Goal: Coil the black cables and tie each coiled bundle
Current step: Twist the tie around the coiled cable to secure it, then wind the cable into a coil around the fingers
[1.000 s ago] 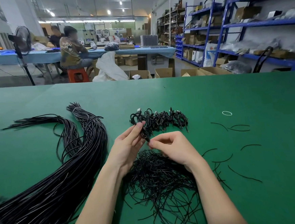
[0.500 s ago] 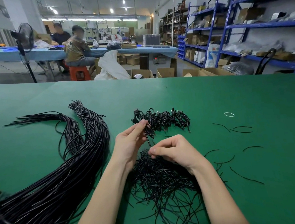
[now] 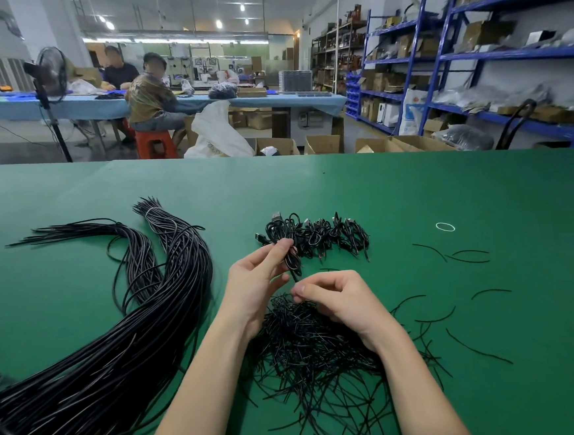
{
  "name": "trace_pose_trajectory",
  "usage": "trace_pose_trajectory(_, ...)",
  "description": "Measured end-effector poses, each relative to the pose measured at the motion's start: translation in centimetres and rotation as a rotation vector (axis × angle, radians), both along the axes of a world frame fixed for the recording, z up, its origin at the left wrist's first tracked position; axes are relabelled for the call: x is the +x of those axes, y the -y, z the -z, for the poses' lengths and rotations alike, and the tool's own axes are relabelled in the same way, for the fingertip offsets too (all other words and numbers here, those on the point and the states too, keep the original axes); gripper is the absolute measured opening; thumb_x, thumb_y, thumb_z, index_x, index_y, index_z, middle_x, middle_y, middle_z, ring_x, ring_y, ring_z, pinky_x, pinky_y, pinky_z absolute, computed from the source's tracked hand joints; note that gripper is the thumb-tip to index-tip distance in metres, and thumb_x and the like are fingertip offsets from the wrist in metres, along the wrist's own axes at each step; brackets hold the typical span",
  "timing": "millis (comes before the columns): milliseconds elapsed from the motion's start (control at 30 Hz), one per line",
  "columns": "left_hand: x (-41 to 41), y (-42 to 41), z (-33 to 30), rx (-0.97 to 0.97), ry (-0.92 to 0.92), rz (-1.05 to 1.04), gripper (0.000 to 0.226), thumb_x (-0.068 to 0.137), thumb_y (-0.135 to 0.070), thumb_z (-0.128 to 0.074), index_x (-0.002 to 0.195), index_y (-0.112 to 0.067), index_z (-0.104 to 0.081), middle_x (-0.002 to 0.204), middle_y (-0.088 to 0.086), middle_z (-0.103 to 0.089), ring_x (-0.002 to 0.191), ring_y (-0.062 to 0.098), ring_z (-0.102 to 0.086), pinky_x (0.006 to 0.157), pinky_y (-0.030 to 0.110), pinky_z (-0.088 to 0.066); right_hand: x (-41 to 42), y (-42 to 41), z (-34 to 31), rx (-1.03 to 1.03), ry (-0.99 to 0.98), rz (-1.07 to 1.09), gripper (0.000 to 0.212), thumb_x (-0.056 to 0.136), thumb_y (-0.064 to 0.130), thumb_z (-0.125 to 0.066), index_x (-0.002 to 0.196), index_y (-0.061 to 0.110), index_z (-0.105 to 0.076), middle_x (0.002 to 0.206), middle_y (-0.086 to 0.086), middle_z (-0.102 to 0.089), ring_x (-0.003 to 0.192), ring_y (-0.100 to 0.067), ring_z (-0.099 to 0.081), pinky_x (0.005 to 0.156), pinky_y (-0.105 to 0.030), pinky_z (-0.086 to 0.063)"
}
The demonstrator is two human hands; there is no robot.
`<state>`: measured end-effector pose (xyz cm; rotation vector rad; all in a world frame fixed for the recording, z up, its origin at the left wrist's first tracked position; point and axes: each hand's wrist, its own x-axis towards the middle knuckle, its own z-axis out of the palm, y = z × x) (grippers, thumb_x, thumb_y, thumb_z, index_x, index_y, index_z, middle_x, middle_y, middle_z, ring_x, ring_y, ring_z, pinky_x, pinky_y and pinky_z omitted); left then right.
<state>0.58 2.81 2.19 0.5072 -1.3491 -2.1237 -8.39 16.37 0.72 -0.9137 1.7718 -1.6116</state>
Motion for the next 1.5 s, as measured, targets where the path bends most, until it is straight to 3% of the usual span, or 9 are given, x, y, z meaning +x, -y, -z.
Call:
trace_pose_trajectory(133,-0.2,0.6,-0.3,-0.014,0.031,-0.021,0.034,0.082,-0.037,-0.075,0.109,-0.015,-0.077,0.113,0.002,-0.074,0.093,0.016,-0.055,0.063,0.017,-0.051,-0.3,-0.2,0.1,-0.007,0.057,0.128,0.015,0.093,0.038,-0.071,0.095,0.027,-0.082,0.097,0.003,-0.079,0.058,-0.004,-0.051,0.049,-0.016,-0.04)
trace_pose_trajectory(300,-1.2,1.0,-0.5,-0.014,0.085,-0.016,0.026,0.099,-0.027,-0.061,0.115,-0.009,-0.072,0.105,0.003,-0.072,0.083,0.014,-0.058,0.066,0.02,-0.051,-1.1,0.0,0.4,-0.095,0.157,0.356,0.025,0.102,0.041,-0.057,0.103,0.024,-0.076,0.096,0.011,-0.078,0.055,-0.004,-0.057,0.046,-0.017,-0.041)
trace_pose_trajectory(533,-2.7,-0.2,-0.2,-0.054,0.085,0.078,0.026,0.091,-0.014,-0.071,0.116,-0.008,-0.066,0.091,0.001,-0.072,0.074,0.012,-0.065,0.072,0.024,-0.054,-0.5,0.8,0.3,-0.219,0.054,0.271,0.023,0.096,0.025,-0.07,0.116,0.036,-0.07,0.102,0.004,-0.078,0.081,-0.007,-0.072,0.066,-0.022,-0.056)
trace_pose_trajectory(767,-2.3,0.9,1.1,-0.323,0.14,0.058,0.015,0.094,-0.022,-0.068,0.106,-0.014,-0.073,0.091,-0.003,-0.076,0.074,0.005,-0.066,0.065,0.018,-0.053,-0.8,0.8,0.5,-0.256,-0.041,0.382,0.02,0.091,0.011,-0.075,0.101,0.029,-0.075,0.097,0.017,-0.075,0.068,-0.015,-0.071,0.059,-0.025,-0.057)
trace_pose_trajectory(900,-2.1,2.5,2.1,-0.22,0.19,-0.016,0.015,0.096,-0.02,-0.064,0.097,-0.015,-0.078,0.088,-0.004,-0.074,0.067,0.007,-0.062,0.062,0.017,-0.05,-0.8,1.1,0.8,-0.202,-0.161,0.447,0.023,0.086,0.012,-0.079,0.092,0.033,-0.073,0.097,0.02,-0.074,0.072,-0.031,-0.07,0.07,-0.045,-0.06)
trace_pose_trajectory(1067,-2.3,3.2,3.0,-0.197,0.216,0.062,0.018,0.096,-0.019,-0.063,0.091,-0.014,-0.079,0.084,-0.002,-0.074,0.067,0.009,-0.06,0.065,0.018,-0.05,-1.5,1.1,0.6,-0.173,-0.236,0.59,0.023,0.085,0.02,-0.081,0.09,0.04,-0.072,0.089,0.027,-0.073,0.059,-0.007,-0.062,0.066,-0.037,-0.059)
trace_pose_trajectory(1267,-2.4,3.5,3.1,-0.148,0.189,0.073,0.018,0.097,-0.018,-0.061,0.096,-0.01,-0.078,0.084,-0.002,-0.073,0.066,0.008,-0.061,0.064,0.018,-0.05,-5.4,3.6,-0.8,-0.096,-0.221,0.791,0.013,0.086,0.03,-0.079,0.093,0.037,-0.073,0.098,0.018,-0.073,0.087,-0.009,-0.067,0.085,-0.029,-0.053)
trace_pose_trajectory(1367,-2.5,3.5,3.3,-0.15,0.184,0.074,0.018,0.098,-0.017,-0.061,0.096,-0.009,-0.077,0.083,-0.002,-0.073,0.065,0.007,-0.06,0.064,0.018,-0.05,-7.7,5.4,-1.3,0.154,-0.28,0.72,0.023,0.089,0.034,-0.073,0.113,0.036,-0.071,0.114,0.013,-0.071,0.105,-0.014,-0.064,0.077,-0.025,-0.043)
trace_pose_trajectory(1500,-2.4,3.7,3.5,-0.14,0.178,0.068,0.019,0.098,-0.017,-0.061,0.095,-0.011,-0.078,0.084,-0.001,-0.074,0.067,0.007,-0.061,0.067,0.018,-0.051,-8.6,5.1,-0.7,0.434,-0.359,0.586,0.044,0.093,0.032,-0.063,0.135,0.043,-0.057,0.125,0.003,-0.066,0.074,-0.013,-0.058,0.068,-0.026,-0.046)
